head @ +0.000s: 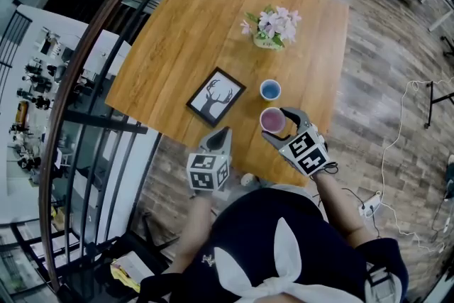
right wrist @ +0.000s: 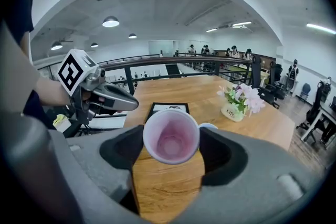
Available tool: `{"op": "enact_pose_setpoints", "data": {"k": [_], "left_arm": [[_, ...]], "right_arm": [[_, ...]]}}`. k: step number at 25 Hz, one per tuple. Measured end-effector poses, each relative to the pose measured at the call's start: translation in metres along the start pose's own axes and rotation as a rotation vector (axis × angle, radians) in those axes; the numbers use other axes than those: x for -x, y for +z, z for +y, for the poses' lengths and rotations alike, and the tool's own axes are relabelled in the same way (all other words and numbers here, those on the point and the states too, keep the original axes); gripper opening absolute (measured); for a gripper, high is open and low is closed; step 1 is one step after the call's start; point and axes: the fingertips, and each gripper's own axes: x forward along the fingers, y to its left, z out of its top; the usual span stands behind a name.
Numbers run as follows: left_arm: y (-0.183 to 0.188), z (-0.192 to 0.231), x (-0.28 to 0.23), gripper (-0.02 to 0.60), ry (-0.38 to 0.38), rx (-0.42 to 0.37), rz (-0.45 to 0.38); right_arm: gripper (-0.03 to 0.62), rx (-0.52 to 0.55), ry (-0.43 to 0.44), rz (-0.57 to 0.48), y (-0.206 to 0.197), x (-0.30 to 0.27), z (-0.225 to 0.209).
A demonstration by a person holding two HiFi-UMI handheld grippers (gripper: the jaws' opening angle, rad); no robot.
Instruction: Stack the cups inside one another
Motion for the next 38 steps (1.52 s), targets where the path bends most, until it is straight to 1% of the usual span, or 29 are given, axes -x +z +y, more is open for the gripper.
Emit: {"op": "enact_pose_setpoints", "data": {"k": [8,17,24,29,34,38], "left_arm": [[0.001,-0.001,0.0,0.023,-0.006,-0.001,-0.005],[0.003,-0.001,0.001,0.023,0.001,0.005,-0.009],[-0.001,0.001,0.002,0.023,0.014,0.017,-0.006],[-0.002,0.004,0.001,0.023,0.025,0.029,-0.003],[-0.003,0.006,-0.001,0.023,0.027,0.035,0.003],[-0.003,0.007,-0.004,0.023,0.028,0.041,0.006]], "right_arm": [[0.33,0.018,-0.035,-0.017,0.011,0.001,-0.012],[0.33,0.086,-0.101,-0.07,0.052,0.007,-0.05],[0.33,0.113,-0.108,-0.103,0.077,0.005,-0.07],[0.33,0.115,-0.095,-0.093,0.079,-0.005,-0.076],[0.33,0.105,-0.077,-0.06,0.07,-0.017,-0.08],[0.33,0.076,-0.058,-0.061,0.06,-0.028,-0.087]]}}
